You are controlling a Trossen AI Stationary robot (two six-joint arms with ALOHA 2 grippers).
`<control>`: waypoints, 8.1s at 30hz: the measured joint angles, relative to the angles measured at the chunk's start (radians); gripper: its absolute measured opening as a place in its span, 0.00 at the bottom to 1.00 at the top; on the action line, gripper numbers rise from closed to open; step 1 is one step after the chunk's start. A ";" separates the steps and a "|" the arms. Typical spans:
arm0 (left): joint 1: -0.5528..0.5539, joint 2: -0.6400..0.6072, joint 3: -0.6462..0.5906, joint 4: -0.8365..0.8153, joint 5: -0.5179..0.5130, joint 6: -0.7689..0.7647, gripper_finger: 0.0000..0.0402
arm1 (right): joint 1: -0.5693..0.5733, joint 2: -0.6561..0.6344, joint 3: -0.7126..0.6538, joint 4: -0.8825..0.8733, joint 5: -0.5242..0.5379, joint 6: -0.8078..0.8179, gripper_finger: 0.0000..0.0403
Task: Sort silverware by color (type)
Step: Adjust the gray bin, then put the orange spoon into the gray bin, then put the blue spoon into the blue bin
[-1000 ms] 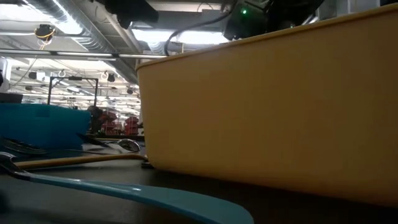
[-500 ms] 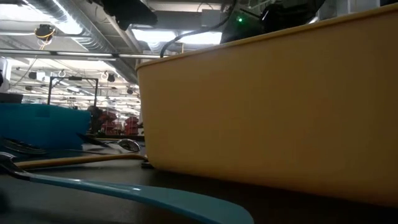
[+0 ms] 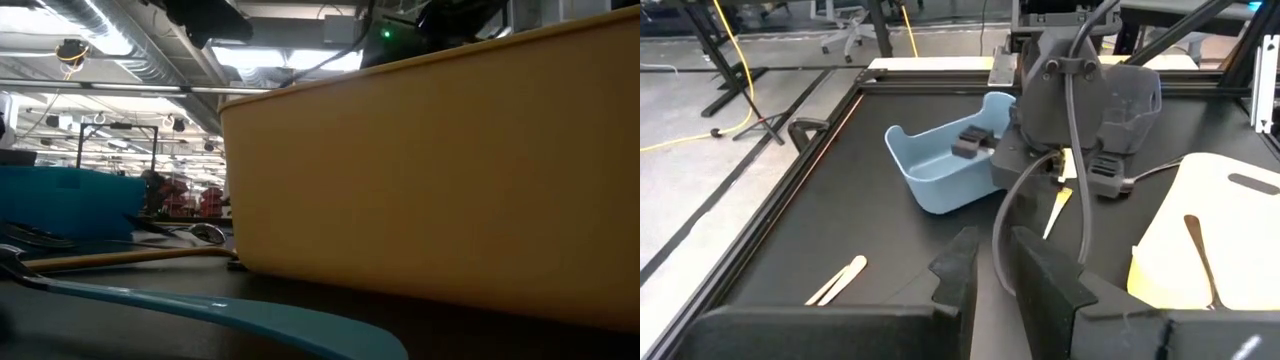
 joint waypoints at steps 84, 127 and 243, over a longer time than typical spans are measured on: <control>0.000 0.000 0.000 -0.033 0.003 -0.008 0.15 | 0.085 0.013 0.211 -0.101 0.049 -0.187 0.01; 0.000 0.000 0.000 -0.057 0.003 -0.011 0.15 | -0.237 -0.359 -0.327 0.117 0.151 -0.127 0.01; 0.087 0.603 -0.053 -0.246 0.005 -0.506 0.02 | -0.249 -0.358 -0.446 0.236 0.141 -0.127 0.18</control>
